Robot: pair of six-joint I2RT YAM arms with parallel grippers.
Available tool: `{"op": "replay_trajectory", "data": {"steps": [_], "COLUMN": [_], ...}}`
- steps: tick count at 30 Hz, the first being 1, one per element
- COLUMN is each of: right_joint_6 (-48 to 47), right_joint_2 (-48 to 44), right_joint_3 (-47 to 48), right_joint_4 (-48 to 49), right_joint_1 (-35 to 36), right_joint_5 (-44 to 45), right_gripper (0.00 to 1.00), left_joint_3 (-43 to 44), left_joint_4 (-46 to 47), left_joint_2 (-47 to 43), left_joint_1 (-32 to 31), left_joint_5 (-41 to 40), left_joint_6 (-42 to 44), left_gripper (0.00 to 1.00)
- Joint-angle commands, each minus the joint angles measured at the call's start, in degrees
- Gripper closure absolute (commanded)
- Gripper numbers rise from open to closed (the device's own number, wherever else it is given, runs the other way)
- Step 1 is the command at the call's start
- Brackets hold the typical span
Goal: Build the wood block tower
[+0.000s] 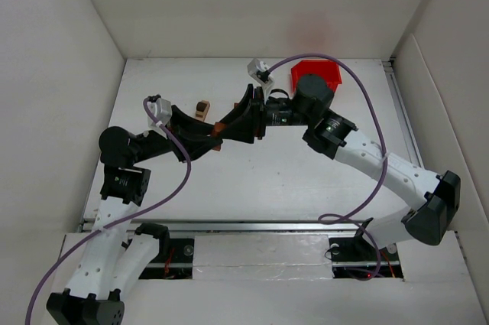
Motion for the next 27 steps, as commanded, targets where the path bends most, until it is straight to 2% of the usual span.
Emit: {"op": "replay_trajectory", "data": {"steps": [1,2,3,4,6,7,11,13,15,17,20,24,27], "right_joint_6": [-1.1,-1.3,-2.0,-2.5,-3.8,-3.5,3.2,8.6,9.7,12.6,11.8,11.9,11.6], "right_joint_2": [-0.5,-0.6,-1.1,-1.4,-2.5,-3.7,-3.7,-3.5,-3.4,-3.2,-3.2,-2.4,-2.3], "right_joint_3": [1.3,1.2,1.0,0.5,-2.1,-3.0,-4.3,-5.3,-5.9,-6.4,-6.2,-4.8,-4.2], "right_joint_4": [-0.9,-0.8,-0.4,0.3,4.4,6.1,12.5,20.0,22.2,26.7,25.6,25.6,25.6], "right_joint_1": [0.6,0.6,0.6,0.6,0.6,0.6,-3.2,-4.2,-4.2,-4.2,-4.2,-3.7,-3.7], "right_joint_5": [0.7,0.9,0.8,0.6,-1.4,-2.0,-10.1,-15.0,-16.4,-18.5,-17.0,-17.7,-17.3], "right_gripper": [1.00,1.00,1.00,1.00,1.00,1.00,1.00,1.00,1.00,1.00,1.00,1.00,1.00], "left_joint_3": [1.2,1.2,1.2,1.3,1.5,1.5,0.5,0.0,-0.3,-1.0,-1.2,-1.1,-0.6], "left_joint_4": [3.1,3.1,3.0,2.9,4.1,5.3,13.5,17.3,18.6,23.7,26.8,26.3,24.1], "left_joint_2": [-0.6,-0.5,-0.5,-0.4,-0.1,-0.2,0.2,0.1,0.1,0.5,0.8,0.8,1.5], "left_joint_1": [0.0,0.0,0.0,0.0,0.0,0.0,0.0,0.0,0.0,0.0,0.0,-0.6,-0.6], "left_joint_5": [0.3,0.3,0.4,0.6,2.4,3.2,9.0,10.2,10.5,11.9,12.4,12.0,11.2], "left_joint_6": [0.6,0.6,0.7,0.2,-0.5,-1.3,-8.8,-10.7,-11.5,-15.8,-18.8,-18.6,-17.5], "left_gripper": [1.00,0.98,0.80,0.33,0.14,0.01,0.01,0.03,0.05,0.07,0.13,0.27,0.33]}}
